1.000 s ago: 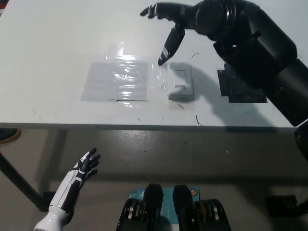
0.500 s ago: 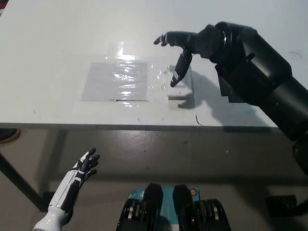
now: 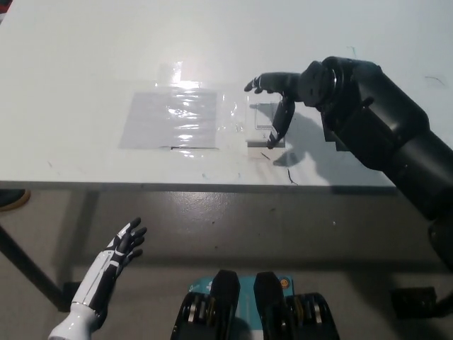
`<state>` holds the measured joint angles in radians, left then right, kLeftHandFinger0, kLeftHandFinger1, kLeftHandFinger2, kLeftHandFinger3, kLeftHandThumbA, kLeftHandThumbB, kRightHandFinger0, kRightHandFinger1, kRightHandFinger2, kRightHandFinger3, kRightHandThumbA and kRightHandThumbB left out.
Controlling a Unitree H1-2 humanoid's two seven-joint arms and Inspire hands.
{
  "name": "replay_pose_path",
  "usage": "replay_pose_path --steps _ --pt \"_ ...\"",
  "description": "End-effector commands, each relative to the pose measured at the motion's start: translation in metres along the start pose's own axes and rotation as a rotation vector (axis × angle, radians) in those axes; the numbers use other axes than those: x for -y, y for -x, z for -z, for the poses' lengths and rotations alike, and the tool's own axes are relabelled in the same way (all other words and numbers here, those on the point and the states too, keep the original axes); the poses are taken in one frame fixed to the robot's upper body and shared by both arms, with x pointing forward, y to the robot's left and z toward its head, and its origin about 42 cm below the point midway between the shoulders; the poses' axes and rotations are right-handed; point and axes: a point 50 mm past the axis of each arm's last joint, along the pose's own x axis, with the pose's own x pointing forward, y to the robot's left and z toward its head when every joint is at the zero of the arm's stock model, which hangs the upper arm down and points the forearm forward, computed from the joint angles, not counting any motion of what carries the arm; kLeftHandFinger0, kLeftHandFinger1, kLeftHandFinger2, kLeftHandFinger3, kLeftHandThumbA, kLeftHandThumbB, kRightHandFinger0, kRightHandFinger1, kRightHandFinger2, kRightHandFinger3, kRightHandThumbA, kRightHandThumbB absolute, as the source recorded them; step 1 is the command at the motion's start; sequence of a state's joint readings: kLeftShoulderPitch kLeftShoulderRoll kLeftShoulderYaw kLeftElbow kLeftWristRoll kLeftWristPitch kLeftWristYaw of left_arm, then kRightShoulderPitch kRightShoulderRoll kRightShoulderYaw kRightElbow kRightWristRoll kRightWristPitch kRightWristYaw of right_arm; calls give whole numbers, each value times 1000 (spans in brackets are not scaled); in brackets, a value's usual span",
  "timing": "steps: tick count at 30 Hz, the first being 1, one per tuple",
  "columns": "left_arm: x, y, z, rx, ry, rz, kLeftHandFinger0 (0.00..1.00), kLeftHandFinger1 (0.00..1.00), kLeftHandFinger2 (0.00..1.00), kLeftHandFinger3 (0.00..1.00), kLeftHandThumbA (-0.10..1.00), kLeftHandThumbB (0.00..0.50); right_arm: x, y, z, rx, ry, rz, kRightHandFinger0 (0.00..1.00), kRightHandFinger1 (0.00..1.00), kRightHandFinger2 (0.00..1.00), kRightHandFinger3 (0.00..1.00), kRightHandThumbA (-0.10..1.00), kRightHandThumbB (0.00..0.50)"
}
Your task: A white switch is kept at the centre of the table close to the robot and the robot uses its right hand to press it to turn it on
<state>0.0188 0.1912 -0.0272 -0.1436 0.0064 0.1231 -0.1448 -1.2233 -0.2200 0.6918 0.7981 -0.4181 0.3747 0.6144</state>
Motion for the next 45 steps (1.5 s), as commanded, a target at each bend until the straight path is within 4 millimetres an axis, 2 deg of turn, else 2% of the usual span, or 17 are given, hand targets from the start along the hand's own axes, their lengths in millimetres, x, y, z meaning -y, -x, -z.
replay_pose_path --steps 1,8,12,14,16,21,30,33,42,45 --pt "-5 -5 -15 54 -17 5 1000 1000 1000 1000 1000 84 20 8 -13 38 71 38 1000 1000 1000 1000 1000 289" --pt "-6 -5 -16 51 -20 4 1000 1000 1000 1000 1000 94 13 1 -10 24 75 7 1000 1000 1000 1000 1000 306" --pt "-6 -5 -15 54 -18 6 1000 1000 1000 1000 1000 82 8 -1 -9 17 73 -11 1000 1000 1000 1000 1000 309" --pt "-7 -6 -15 50 -20 5 1000 1000 1000 1000 1000 107 9 -1 -9 10 37 -30 1000 1000 1000 1000 1000 315" --pt "-7 -6 -15 49 -19 4 1000 1000 1000 1000 1000 108 9 -1 -9 7 39 -37 1000 1000 1000 1000 1000 310" --pt "-7 -6 -15 47 -17 9 1000 1000 1000 1000 1000 93 12 4 -9 10 38 -43 1000 1000 1000 1000 1000 292" --pt "-7 -8 -16 51 -25 6 1000 1000 1000 1000 1000 79 16 8 -14 3 51 -58 1000 1000 1000 1000 1000 316" --pt "-7 -8 -16 49 -18 5 1000 1000 1000 1000 1000 81 18 10 -15 8 45 -61 1000 1000 1000 1000 1000 310" --pt "-8 -8 -18 51 -19 7 1000 1000 1000 1000 1000 70 16 11 -10 -6 49 -64 1000 1000 1000 1000 1000 305" --pt "-9 -9 -19 54 -14 8 1000 1000 1000 1000 1000 65 15 10 -9 -10 46 -73 1000 1000 1000 1000 1000 316"
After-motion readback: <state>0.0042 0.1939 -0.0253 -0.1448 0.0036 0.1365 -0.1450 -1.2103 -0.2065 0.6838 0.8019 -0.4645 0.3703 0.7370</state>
